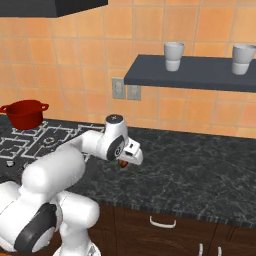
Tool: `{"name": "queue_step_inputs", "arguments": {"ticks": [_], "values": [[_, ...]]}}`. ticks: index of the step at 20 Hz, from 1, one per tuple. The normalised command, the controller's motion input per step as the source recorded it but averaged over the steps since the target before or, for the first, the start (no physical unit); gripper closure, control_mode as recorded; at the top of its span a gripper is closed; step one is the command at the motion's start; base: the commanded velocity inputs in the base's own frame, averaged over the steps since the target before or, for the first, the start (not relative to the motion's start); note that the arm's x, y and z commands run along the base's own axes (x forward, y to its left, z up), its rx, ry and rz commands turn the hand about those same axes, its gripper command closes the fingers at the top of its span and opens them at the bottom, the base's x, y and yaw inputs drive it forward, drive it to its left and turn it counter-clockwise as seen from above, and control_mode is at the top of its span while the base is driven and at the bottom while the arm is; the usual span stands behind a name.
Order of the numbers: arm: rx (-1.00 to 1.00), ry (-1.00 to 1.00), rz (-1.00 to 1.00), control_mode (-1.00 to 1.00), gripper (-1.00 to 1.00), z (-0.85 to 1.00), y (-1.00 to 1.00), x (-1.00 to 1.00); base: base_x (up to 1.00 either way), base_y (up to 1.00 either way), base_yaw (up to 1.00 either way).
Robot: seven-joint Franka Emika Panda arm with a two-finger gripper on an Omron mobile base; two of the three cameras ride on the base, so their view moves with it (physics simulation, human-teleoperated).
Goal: Put the garlic and bell pepper in the pot. Retrieve the spatula and lightly stir the vegetables in the pot.
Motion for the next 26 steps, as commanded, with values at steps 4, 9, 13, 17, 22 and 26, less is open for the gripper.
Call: {"name": "queue_step_inputs", "arguments": {"ticks": [4, 9, 13, 17, 22, 26], "values": [[-0.19, -0.08, 0.10, -1.00, 1.00, 0.98, 1.00, -0.40, 0.00, 0.00, 0.00], [-0.10, -0.02, 0.17, -1.00, 1.00, 1.00, 0.90, -0.29, 0.00, 0.00, 0.00], [0.00, 0.02, 0.22, -1.00, 1.00, 1.00, 0.59, -0.26, 0.00, 0.00, 0.00], [0.07, 0.16, 0.24, -1.00, 1.00, 1.00, 0.24, -0.02, 0.00, 0.00, 0.00], [0.10, 0.20, 0.16, -1.00, 1.00, 1.00, 0.01, -0.07, 0.00, 0.00, 0.00], [-0.20, 0.18, 0.00, -1.00, 1.00, 0.81, 0.18, -0.40, 0.00, 0.00, 0.00]]}}
